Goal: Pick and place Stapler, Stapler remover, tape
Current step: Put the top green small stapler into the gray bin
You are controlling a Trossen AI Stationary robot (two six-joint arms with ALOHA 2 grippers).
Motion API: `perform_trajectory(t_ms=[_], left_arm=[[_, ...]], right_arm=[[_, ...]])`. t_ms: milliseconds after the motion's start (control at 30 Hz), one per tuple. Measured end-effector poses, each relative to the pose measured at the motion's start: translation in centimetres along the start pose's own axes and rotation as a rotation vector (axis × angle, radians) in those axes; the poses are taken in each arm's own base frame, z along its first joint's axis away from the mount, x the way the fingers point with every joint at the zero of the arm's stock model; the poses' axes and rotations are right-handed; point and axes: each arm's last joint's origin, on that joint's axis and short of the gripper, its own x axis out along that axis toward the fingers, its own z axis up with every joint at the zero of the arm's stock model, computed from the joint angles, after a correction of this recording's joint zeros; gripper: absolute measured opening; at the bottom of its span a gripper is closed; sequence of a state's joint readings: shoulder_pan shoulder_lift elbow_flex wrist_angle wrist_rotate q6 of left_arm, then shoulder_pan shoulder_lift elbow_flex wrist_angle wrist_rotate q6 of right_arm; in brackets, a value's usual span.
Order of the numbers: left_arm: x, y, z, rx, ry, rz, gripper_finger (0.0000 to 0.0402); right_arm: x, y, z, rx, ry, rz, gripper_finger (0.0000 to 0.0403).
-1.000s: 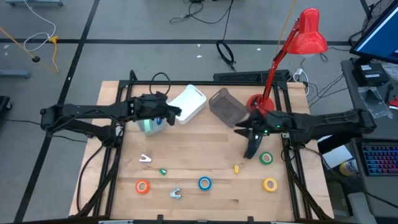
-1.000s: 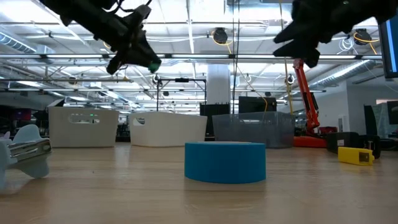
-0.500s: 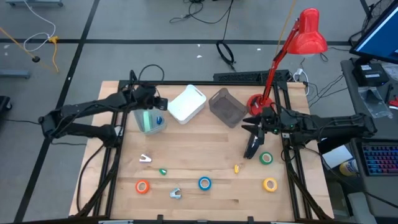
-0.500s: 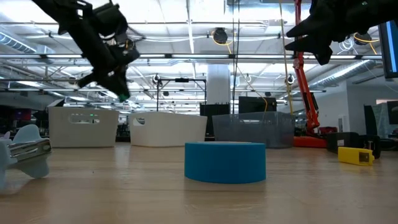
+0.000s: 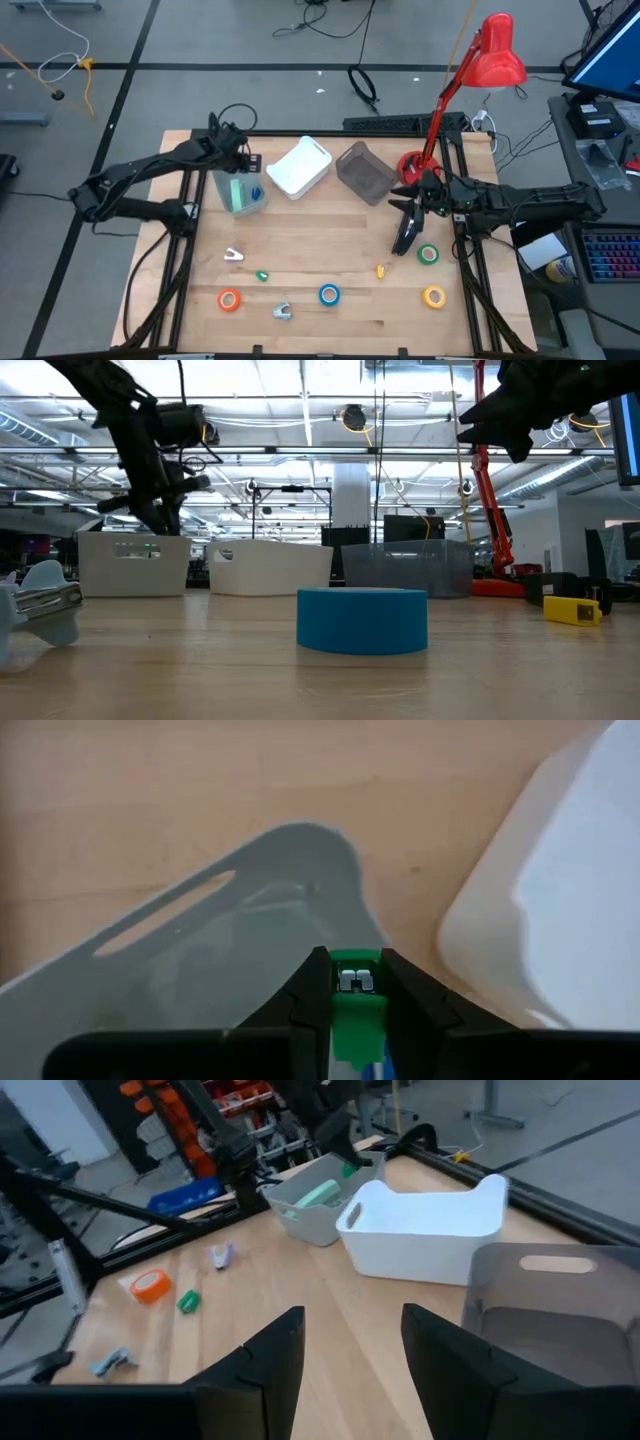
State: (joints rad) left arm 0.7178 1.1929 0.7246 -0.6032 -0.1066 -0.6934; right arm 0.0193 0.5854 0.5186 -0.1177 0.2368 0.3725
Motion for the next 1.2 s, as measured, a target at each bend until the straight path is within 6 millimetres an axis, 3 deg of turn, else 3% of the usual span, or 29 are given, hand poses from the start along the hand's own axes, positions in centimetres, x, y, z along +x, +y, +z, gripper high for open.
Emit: perform_trajectory(t_ms=[567,1200], left_arm=[[4.1,1.0,1.1,-0.013,0.092,0.061,0.0075],[4.3,2.1,1.9,0.086,0.092,0.069,0.0077]], right_arm=[[0.0,0.0,0.0,0.007,-0.002,-0.005,0.0160],[0.0,0.0,0.1,0.008,-0.005,-0.005,0.0160]])
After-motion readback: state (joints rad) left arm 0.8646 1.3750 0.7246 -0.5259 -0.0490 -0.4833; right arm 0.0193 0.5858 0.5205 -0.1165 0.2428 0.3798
